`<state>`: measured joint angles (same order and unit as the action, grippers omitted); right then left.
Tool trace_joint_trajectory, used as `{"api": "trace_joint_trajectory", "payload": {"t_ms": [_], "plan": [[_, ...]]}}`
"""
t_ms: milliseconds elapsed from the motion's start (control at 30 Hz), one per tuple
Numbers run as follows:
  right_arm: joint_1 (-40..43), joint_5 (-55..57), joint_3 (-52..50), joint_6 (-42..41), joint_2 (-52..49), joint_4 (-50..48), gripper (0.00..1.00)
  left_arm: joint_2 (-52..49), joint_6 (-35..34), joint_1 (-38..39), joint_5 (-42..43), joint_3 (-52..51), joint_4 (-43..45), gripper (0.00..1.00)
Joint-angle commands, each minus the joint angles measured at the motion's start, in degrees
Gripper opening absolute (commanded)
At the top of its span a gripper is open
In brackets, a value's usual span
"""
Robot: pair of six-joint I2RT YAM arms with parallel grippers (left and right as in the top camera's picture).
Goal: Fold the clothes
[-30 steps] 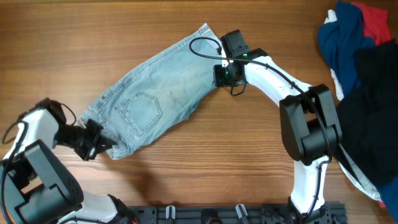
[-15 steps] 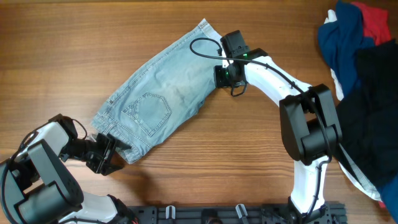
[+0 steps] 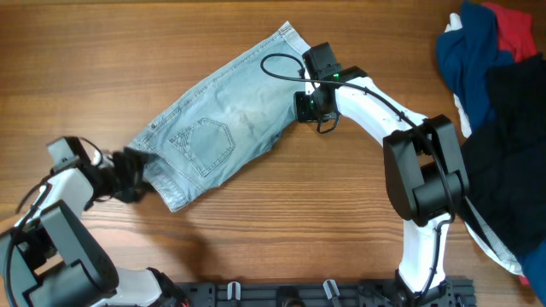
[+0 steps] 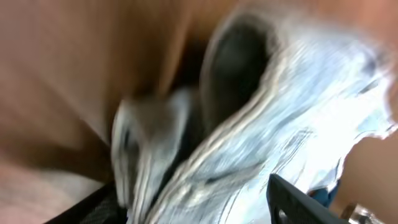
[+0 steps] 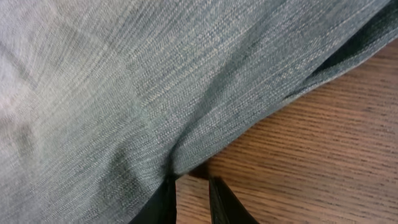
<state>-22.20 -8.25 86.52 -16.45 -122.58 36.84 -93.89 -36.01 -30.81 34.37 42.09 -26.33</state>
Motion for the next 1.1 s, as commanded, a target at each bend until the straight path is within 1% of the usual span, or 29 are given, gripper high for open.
{"api": "trace_joint_trajectory", "payload": {"t_ms": [0,133,200,233,300,367,467,567,667,767,833,867,1000,1033,1067], "plan": [[-0.35,-1.33,0.96,-0.50,-1.40,0.48,0.18,-3.21,-3.41,-2.51,-9.29,-0.68,4.57,0.70],[-0.35,-1.33,0.96,-0.48,-1.40,0.55,0.18,-3.19,-3.48,-5.81,-2.84,1.38,3.91,0.67],[-0.35,-1.33,0.96,-0.48,-1.38,0.50,0.18,-3.19,-3.45,-6.67,0.33,1.64,2.71,0.69],[-0.35,-1.33,0.96,-0.50,-1.38,0.50,0.18,-3.19,-3.45,-6.73,0.76,1.64,1.70,0.72],[-0.35,-1.36,0.96,-0.52,-1.40,0.57,0.18,-3.21,-2.34,-6.62,0.46,1.64,-2.36,0.78],[-0.35,-1.92,0.96,-0.52,-1.38,0.70,0.18,-3.19,-1.51,-6.58,0.04,1.64,-4.55,0.81],[-0.35,-2.43,0.96,-0.74,-1.38,0.92,0.18,-3.21,-1.49,-6.54,-2.78,1.60,-7.23,0.84],[-0.35,-2.40,0.96,-1.70,-1.38,0.96,0.18,-3.30,0.57,-5.66,-5.53,1.11,-6.60,0.85],[-0.35,-2.43,0.96,-1.73,-1.38,0.96,0.18,-3.85,0.94,-3.72,-7.48,1.09,-5.20,0.85],[-0.35,-2.43,0.96,-1.75,-1.38,1.29,0.18,-5.18,1.09,-0.39,-7.45,1.09,-2.12,0.83],[-0.35,-2.43,0.96,-1.75,-1.38,1.64,0.18,-6.80,1.05,2.36,-7.45,1.09,-0.26,0.78],[-0.35,-2.43,0.98,-1.75,-1.38,1.77,0.18,-7.87,1.03,3.80,-7.43,1.09,0.57,0.72],[-0.35,-2.40,0.96,-1.73,-1.38,2.12,0.18,-9.79,1.07,5.95,-7.48,1.09,2.64,0.30],[-0.35,-2.38,0.96,-1.73,-1.38,2.19,0.19,-9.84,1.07,5.92,-7.48,1.09,2.80,0.09],[-0.35,-2.32,0.96,-1.70,-1.38,2.29,0.18,-9.68,1.07,5.51,-7.48,1.11,2.95,0.04]]}}
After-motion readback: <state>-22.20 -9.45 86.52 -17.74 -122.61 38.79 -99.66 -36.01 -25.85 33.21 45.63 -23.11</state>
